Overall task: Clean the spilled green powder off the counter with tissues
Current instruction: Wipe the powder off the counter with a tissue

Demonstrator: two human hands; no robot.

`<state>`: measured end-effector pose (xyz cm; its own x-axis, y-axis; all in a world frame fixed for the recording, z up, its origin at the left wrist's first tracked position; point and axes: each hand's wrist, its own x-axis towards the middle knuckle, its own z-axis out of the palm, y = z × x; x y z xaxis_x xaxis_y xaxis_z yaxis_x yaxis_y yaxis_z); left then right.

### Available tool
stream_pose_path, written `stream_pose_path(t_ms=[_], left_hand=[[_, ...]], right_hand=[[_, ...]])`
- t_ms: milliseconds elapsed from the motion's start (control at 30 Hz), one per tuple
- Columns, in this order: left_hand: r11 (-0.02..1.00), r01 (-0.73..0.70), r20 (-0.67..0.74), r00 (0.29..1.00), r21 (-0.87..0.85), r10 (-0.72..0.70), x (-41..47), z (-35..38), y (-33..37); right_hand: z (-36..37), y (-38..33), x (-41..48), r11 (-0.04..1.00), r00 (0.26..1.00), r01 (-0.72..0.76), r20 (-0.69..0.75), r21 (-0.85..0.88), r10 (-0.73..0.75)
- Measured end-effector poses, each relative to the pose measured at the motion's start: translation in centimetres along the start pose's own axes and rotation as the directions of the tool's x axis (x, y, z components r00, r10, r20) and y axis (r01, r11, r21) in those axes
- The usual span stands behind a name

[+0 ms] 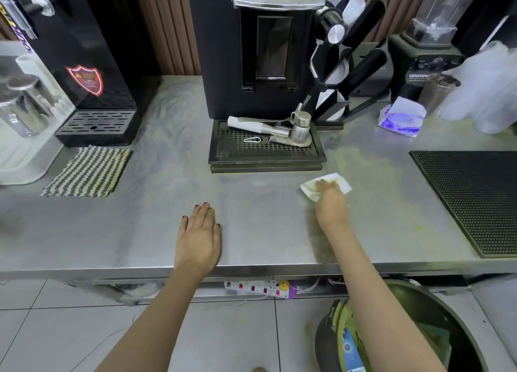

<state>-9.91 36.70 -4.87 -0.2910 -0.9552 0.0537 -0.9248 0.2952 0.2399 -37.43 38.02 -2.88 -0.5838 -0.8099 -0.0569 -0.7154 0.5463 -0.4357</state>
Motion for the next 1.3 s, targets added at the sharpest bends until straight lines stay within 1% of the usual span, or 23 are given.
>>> stream_pose_path(t_ms=[33,67,133,167,200,267,367,433,467,500,567,633,667,700,767,867,933,1000,1067,1133,1200,1233,1300], left_hand=[[1.000,0.000,0.000,1.000,-0.003,0.000,0.0,0.0,0.0],[1.000,0.002,0.002,1.000,-0.005,-0.002,0.1,0.0,0.0],[1.000,0.004,0.001,1.000,-0.008,-0.004,0.1,0.0,0.0],[1.000,0.002,-0.001,1.000,-0.007,-0.002,0.1,0.0,0.0],[1.000,-0.001,0.000,1.000,-0.008,0.001,0.1,0.0,0.0],[1.000,-0.005,0.004,1.000,-0.014,0.005,0.0,0.0,0.0],[1.000,-0.007,0.001,1.000,-0.018,0.007,0.1,0.0,0.0],[1.000,0.009,0.007,1.000,-0.005,-0.009,0.1,0.0,0.2],[1.000,0.024,0.013,1.000,0.009,-0.024,0.0,0.1,0.4],[0.999,0.039,0.014,0.999,0.024,-0.040,0.0,0.1,0.6],[0.998,0.044,0.007,0.999,0.036,-0.044,0.0,0.1,1.6],[1.000,-0.009,0.007,1.000,0.009,0.009,0.1,0.2,3.0],[0.999,-0.045,0.007,0.999,-0.009,0.045,0.3,0.3,3.8],[0.997,-0.071,0.010,0.997,-0.022,0.071,0.4,0.5,4.4],[0.996,-0.089,0.029,0.996,-0.023,0.090,0.5,0.8,5.1],[0.998,-0.068,0.045,0.997,0.006,0.068,0.1,1.3,4.8],[0.999,-0.050,0.038,0.998,0.014,0.050,0.1,1.4,4.7],[0.999,-0.048,0.034,0.998,0.017,0.048,0.1,1.3,4.9],[0.999,-0.047,0.028,0.999,0.006,0.047,0.1,1.3,5.0],[0.999,-0.046,0.025,0.999,0.000,0.046,0.2,1.3,4.8],[0.999,-0.046,0.027,0.999,0.002,0.046,0.2,1.2,4.8],[0.999,-0.045,0.028,0.999,-0.002,0.045,0.2,1.2,4.8],[0.999,-0.041,0.023,0.999,-0.019,0.041,0.1,1.2,4.8]], right_hand=[[0.1,-0.9,-1.9,0.996,0.996,0.081,0.026,0.032,-0.082],[0.7,-1.7,-4.1,0.976,0.974,0.211,0.077,0.054,-0.214],[2.8,-2.2,-8.5,0.881,0.851,0.471,0.239,0.043,-0.467],[3.5,-1.6,-9.5,0.833,0.795,0.553,0.296,0.003,-0.529],[3.7,-0.6,-9.6,0.817,0.786,0.576,0.294,-0.033,-0.543],[2.4,1.9,-8.4,0.878,0.865,0.478,0.198,-0.041,-0.461],[-0.8,5.9,-5.1,0.969,0.969,0.245,0.046,-0.018,-0.244],[-2.3,7.0,-3.8,0.992,0.992,0.128,-0.018,-0.007,-0.128],[-2.5,6.8,-3.9,0.993,0.993,0.113,-0.026,-0.034,-0.114],[-2.4,5.9,-4.5,0.989,0.990,0.139,-0.009,-0.044,-0.139],[-1.2,2.9,-6.8,0.958,0.956,0.288,0.067,-0.004,-0.287],[0.6,0.1,-10.3,0.876,0.860,0.483,0.187,0.003,-0.475],[1.5,-0.1,-11.3,0.847,0.819,0.531,0.247,0.017,-0.518],[2.2,0.6,-11.4,0.835,0.803,0.550,0.270,0.003,-0.530],[1.4,3.2,-9.9,0.867,0.857,0.497,0.187,-0.045,-0.481],[-1.9,7.4,-6.4,0.970,0.971,0.240,0.036,-0.051,-0.238],[-4.0,8.5,-5.1,0.987,0.988,0.150,-0.011,-0.065,-0.151],[-4.3,7.5,-5.4,0.980,0.985,0.172,-0.008,-0.099,-0.174],[-2.9,5.0,-7.3,0.959,0.958,0.285,0.032,-0.001,-0.285],[-0.5,2.7,-10.1,0.879,0.863,0.476,0.179,0.024,-0.472],[0.9,2.6,-11.4,0.835,0.796,0.551,0.293,0.011,-0.529],[0.8,3.5,-10.9,0.825,0.797,0.564,0.284,-0.031,-0.533],[0.1,6.0,-8.8,0.883,0.866,0.466,0.231,-0.052,-0.443]])
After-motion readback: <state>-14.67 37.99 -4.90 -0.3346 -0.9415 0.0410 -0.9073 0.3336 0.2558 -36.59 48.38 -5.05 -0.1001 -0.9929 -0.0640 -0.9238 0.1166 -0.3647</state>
